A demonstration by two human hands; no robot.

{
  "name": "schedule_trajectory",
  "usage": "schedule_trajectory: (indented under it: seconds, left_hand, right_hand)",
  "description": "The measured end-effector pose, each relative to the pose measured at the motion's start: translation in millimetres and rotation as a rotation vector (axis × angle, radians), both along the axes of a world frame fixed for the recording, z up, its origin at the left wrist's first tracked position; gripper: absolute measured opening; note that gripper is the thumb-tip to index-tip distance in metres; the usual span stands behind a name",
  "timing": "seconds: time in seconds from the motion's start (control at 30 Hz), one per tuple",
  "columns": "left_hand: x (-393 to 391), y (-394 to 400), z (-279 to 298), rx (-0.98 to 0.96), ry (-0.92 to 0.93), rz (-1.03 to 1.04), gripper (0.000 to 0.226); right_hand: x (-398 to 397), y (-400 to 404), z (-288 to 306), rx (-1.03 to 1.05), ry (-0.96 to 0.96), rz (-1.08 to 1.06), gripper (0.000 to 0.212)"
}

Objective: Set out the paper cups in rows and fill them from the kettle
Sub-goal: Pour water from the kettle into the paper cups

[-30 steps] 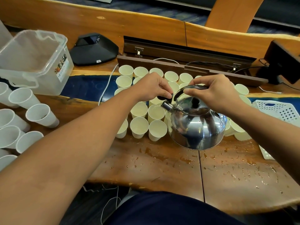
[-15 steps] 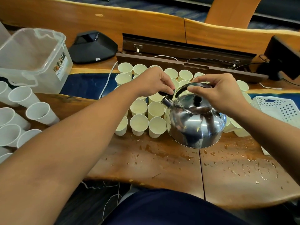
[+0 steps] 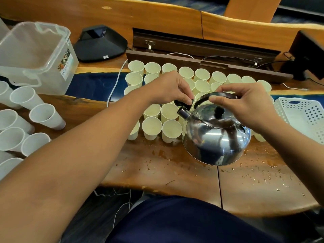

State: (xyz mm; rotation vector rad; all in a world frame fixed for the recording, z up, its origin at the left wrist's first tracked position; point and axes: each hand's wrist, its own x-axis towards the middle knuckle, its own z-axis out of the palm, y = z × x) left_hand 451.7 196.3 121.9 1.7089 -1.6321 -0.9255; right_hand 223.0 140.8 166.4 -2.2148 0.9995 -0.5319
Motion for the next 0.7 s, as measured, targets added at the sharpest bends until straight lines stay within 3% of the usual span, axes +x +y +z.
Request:
schedule_trajectory:
  seconds: [0.7]
  left_hand:
    - [-5, 10, -21, 0.057, 0.016, -0.008, 0.016]
  right_hand:
    - [-2, 9, -16, 0.035, 0.054, -0.015, 0.01]
